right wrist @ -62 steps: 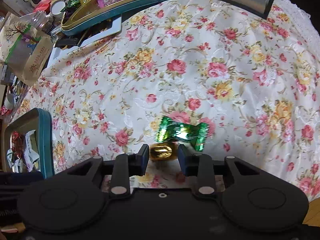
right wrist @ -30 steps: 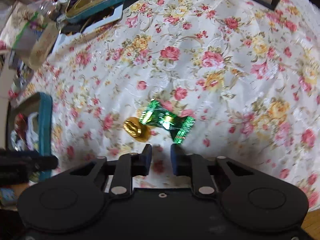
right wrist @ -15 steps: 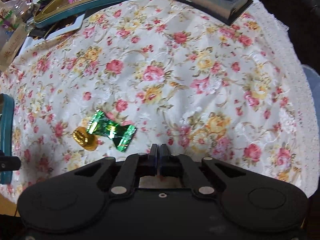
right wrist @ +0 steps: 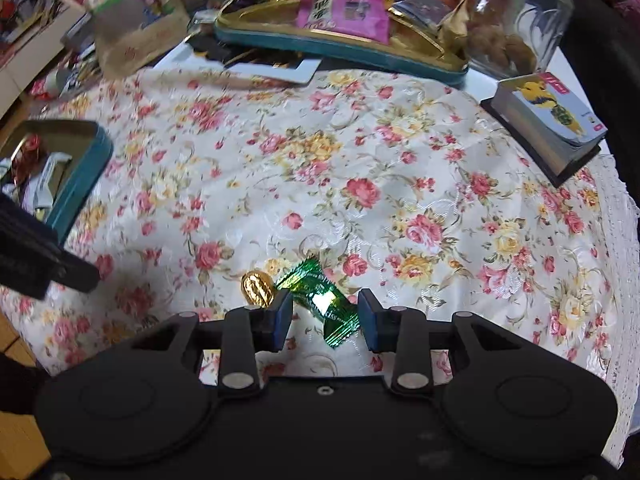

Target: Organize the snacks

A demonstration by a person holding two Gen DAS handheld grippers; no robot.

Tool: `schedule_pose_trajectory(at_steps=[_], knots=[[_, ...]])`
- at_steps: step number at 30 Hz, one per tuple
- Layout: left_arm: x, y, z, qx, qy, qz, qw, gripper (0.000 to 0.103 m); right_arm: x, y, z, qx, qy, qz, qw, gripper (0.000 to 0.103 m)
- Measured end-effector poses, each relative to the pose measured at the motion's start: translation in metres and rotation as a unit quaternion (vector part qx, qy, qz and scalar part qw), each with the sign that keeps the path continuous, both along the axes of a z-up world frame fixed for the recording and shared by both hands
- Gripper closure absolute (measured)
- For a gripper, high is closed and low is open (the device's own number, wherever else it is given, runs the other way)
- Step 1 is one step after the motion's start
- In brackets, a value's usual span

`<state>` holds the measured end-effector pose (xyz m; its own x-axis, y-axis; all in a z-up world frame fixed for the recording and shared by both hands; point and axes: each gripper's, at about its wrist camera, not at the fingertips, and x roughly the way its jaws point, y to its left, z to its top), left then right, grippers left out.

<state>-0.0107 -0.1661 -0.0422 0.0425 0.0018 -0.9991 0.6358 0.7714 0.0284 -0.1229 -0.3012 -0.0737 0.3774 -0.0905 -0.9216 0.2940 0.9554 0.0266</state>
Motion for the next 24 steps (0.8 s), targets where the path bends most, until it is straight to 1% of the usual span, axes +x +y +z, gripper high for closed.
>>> schedule_pose_trajectory(at_steps=[4,10,13,15,18,24], knots=[[0.002,0.001,0.005,-0.012,0.001,0.003,0.9999,0.047,0.004,-0.003,-0.012,0.003,0.014,-0.003,1.0,0.065],[0.001,-0.002,0.007,-0.018,-0.011,-0.011,0.9997,0.047,0.012,-0.001,-0.021,-0.003,0.007,-0.004,1.0,0.065],[-0.003,-0.004,0.004,-0.008,-0.019,-0.016,0.9997,0.047,0.015,0.002,-0.021,-0.016,0.004,0.001,1.0,0.06],[-0.005,-0.004,0.002,-0.004,-0.017,-0.019,0.9997,0.047,0.016,0.004,-0.021,-0.03,0.003,0.003,1.0,0.056],[-0.007,-0.005,0.0,-0.003,-0.017,-0.022,0.9996,0.047,0.018,0.004,-0.018,-0.038,-0.009,0.003,0.999,0.05],[-0.009,-0.007,0.002,-0.01,-0.022,-0.026,0.9994,0.046,0.023,0.005,-0.021,-0.039,-0.014,-0.01,0.999,0.051]])
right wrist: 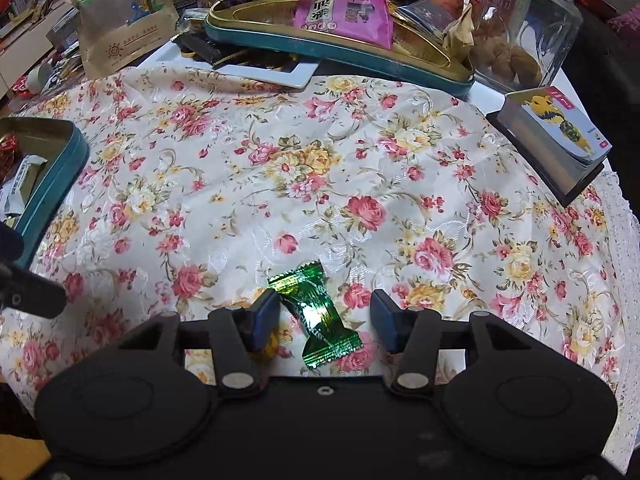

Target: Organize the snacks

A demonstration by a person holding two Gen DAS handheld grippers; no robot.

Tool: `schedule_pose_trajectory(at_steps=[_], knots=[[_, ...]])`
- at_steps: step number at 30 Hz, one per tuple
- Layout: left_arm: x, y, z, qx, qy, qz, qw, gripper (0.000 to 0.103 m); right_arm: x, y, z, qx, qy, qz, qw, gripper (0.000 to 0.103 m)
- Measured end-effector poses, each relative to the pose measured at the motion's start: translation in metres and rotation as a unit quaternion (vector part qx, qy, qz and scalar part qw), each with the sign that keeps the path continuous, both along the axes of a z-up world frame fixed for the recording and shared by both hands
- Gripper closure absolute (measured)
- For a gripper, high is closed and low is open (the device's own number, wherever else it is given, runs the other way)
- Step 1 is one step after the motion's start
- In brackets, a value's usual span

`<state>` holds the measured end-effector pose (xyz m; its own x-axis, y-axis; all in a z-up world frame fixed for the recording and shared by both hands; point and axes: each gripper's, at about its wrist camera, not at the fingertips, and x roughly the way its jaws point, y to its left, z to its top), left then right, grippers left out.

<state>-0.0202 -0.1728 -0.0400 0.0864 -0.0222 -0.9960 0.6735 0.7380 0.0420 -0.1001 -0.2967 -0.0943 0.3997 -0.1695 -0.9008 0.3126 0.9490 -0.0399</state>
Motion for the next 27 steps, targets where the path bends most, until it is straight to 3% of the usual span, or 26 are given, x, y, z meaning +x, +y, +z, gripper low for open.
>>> schedule_pose_trajectory(at_steps=[5,8,11,14,20,27], knots=[[0.0,-0.001,0.004,-0.018,-0.002,-0.003,0.9998,0.047,0.002,0.001,-0.005,0.011,0.011,-0.008,1.0,0.058],[-0.002,-0.006,0.005,-0.027,-0.009,-0.008,0.9996,0.047,-0.001,-0.003,-0.003,0.026,0.015,-0.014,0.999,0.083],[-0.005,-0.013,0.003,-0.033,-0.017,-0.016,0.9992,0.047,-0.007,-0.013,0.0,0.043,0.025,-0.039,0.998,0.083],[-0.01,-0.024,-0.002,-0.041,-0.02,-0.025,0.9986,0.047,-0.016,-0.032,0.004,0.08,0.024,-0.099,0.992,0.083],[-0.027,-0.05,-0.017,-0.053,-0.017,-0.06,0.9967,0.047,-0.038,-0.068,0.031,0.162,-0.014,-0.226,0.961,0.082],[-0.045,-0.069,-0.037,-0.056,-0.026,-0.094,0.9936,0.047,-0.055,-0.088,0.069,0.184,-0.088,-0.296,0.933,0.082]])
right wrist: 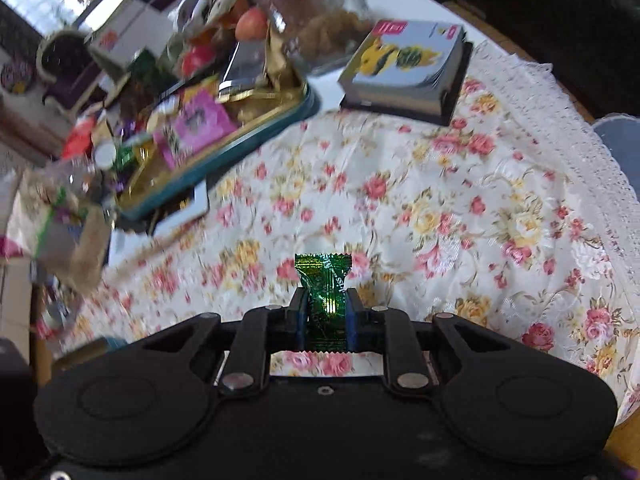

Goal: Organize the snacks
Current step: 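Grasp gold-wrapped candy with left gripper while right gripper holds green candy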

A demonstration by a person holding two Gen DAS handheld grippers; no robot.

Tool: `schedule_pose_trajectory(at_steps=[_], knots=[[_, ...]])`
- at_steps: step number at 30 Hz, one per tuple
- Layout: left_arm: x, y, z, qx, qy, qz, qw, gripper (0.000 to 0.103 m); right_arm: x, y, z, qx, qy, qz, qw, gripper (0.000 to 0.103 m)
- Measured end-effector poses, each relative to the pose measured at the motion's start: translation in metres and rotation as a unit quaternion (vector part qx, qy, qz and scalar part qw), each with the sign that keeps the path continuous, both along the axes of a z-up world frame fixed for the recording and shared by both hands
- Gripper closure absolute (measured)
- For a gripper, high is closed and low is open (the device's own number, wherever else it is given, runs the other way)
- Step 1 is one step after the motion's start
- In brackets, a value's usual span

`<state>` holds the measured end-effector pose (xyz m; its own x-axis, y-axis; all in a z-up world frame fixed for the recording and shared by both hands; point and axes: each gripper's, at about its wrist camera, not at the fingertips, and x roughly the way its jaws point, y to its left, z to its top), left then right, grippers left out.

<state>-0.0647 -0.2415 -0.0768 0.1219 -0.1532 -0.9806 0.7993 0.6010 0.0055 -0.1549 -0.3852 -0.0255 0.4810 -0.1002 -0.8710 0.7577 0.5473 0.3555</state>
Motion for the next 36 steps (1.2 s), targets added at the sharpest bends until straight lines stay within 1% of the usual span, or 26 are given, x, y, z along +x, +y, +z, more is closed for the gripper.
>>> schedule_pose_trajectory(at_steps=[4,7,12,17,19,20,21,22,25,29,31,36], knots=[[-0.002,-0.01,-0.012,0.008,0.01,-0.001,0.9999,0.047,-0.009,-0.009,0.01,0.007,-0.02,-0.023,1.0,0.082],[-0.002,-0.016,-0.019,0.015,0.012,0.0,0.9998,0.047,-0.014,-0.013,0.012,0.008,-0.024,-0.031,0.999,0.082],[-0.004,-0.021,-0.03,0.027,0.018,-0.004,0.9995,0.046,-0.015,-0.012,0.013,0.003,-0.026,-0.024,0.999,0.082],[-0.006,-0.022,-0.031,0.022,0.015,-0.003,0.9997,0.046,-0.015,-0.01,0.017,0.001,-0.034,-0.015,0.999,0.082],[-0.005,-0.024,-0.031,0.021,0.017,0.004,0.9996,0.047,-0.015,-0.009,0.019,0.002,-0.037,-0.012,0.999,0.082],[-0.006,-0.025,-0.032,0.021,0.017,0.005,0.9996,0.05,-0.015,-0.008,0.019,0.003,-0.038,-0.011,0.999,0.082],[-0.007,-0.026,-0.032,0.021,0.017,0.005,0.9996,0.055,-0.014,-0.008,0.02,0.003,-0.038,-0.011,0.999,0.082],[-0.007,-0.025,-0.031,0.021,0.019,0.005,0.9996,0.057,-0.014,-0.008,0.019,0.003,-0.039,-0.011,0.999,0.082],[-0.004,-0.02,-0.029,0.014,0.036,0.013,0.9992,0.057,-0.014,-0.008,0.02,0.002,-0.039,-0.012,0.999,0.082],[0.004,-0.013,-0.023,0.009,0.055,0.039,0.9977,0.057,-0.012,-0.007,0.019,0.001,-0.036,-0.01,0.999,0.082],[0.007,-0.01,-0.016,0.002,0.052,0.048,0.9975,0.057,-0.011,-0.007,0.019,0.0,-0.036,-0.008,0.999,0.082],[0.013,-0.003,0.008,-0.01,0.031,0.061,0.9976,0.057,-0.008,-0.005,0.02,-0.003,-0.035,-0.009,0.999,0.082]])
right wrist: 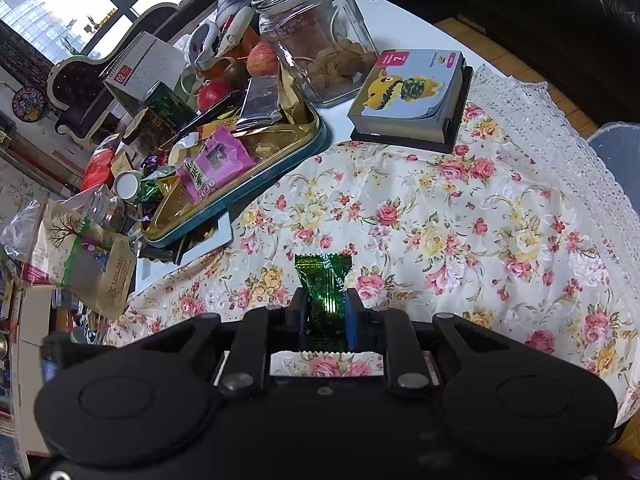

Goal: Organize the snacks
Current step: 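Grasp gold-wrapped candy with left gripper while right gripper holds green candy, then carry gold candy in left gripper and green candy in right gripper to tray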

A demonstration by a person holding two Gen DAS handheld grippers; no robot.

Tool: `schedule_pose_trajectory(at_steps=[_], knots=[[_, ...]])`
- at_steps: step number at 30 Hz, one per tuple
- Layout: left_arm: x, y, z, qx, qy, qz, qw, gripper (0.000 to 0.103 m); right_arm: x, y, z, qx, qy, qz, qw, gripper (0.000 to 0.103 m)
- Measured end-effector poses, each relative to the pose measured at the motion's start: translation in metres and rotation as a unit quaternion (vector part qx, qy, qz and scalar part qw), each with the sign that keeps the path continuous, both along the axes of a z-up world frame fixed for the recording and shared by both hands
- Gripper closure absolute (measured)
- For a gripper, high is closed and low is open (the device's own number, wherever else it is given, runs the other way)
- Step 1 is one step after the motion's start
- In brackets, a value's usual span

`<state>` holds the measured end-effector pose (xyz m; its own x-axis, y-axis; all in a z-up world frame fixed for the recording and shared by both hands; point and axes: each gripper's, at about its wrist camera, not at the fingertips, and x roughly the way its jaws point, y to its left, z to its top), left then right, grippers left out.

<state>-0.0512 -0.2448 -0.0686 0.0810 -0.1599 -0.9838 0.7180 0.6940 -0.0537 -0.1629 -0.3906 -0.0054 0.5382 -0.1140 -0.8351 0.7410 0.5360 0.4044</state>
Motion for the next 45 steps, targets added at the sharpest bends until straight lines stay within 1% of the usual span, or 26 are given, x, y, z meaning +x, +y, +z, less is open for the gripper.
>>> schedule_pose_trajectory(at_steps=[5,10,14,18,27,31,36,40,45], knots=[[0.009,0.015,0.024,-0.011,-0.013,0.017,0.9997,0.057,0.004,0.002,-0.001,0.0,0.005,0.0,1.0,0.082],[0.023,0.031,0.038,-0.014,-0.02,0.053,0.9983,0.057,0.013,0.008,-0.005,0.002,0.015,0.008,1.0,0.082],[0.038,0.048,0.05,-0.007,-0.038,0.086,0.9956,0.057,0.021,0.016,-0.008,0.004,0.021,0.016,1.0,0.082],[0.058,0.071,0.064,-0.003,-0.055,0.122,0.991,0.057,0.031,0.026,-0.01,0.0,0.027,0.028,0.999,0.082],[0.1,0.132,0.087,0.002,-0.098,0.194,0.976,0.057,0.057,0.053,-0.021,-0.012,0.051,0.059,0.997,0.082],[0.116,0.164,0.091,0.002,-0.097,0.226,0.9694,0.057,0.07,0.069,-0.024,-0.017,0.06,0.076,0.995,0.082],[0.13,0.2,0.095,0.001,-0.093,0.256,0.9622,0.057,0.09,0.095,-0.022,-0.026,0.058,0.107,0.992,0.082],[0.143,0.23,0.103,-0.011,-0.098,0.286,0.9532,0.057,0.105,0.119,-0.018,-0.032,0.049,0.134,0.989,0.082],[0.159,0.263,0.109,-0.013,-0.107,0.327,0.9387,0.057,0.119,0.146,-0.016,-0.041,0.041,0.168,0.984,0.082]])
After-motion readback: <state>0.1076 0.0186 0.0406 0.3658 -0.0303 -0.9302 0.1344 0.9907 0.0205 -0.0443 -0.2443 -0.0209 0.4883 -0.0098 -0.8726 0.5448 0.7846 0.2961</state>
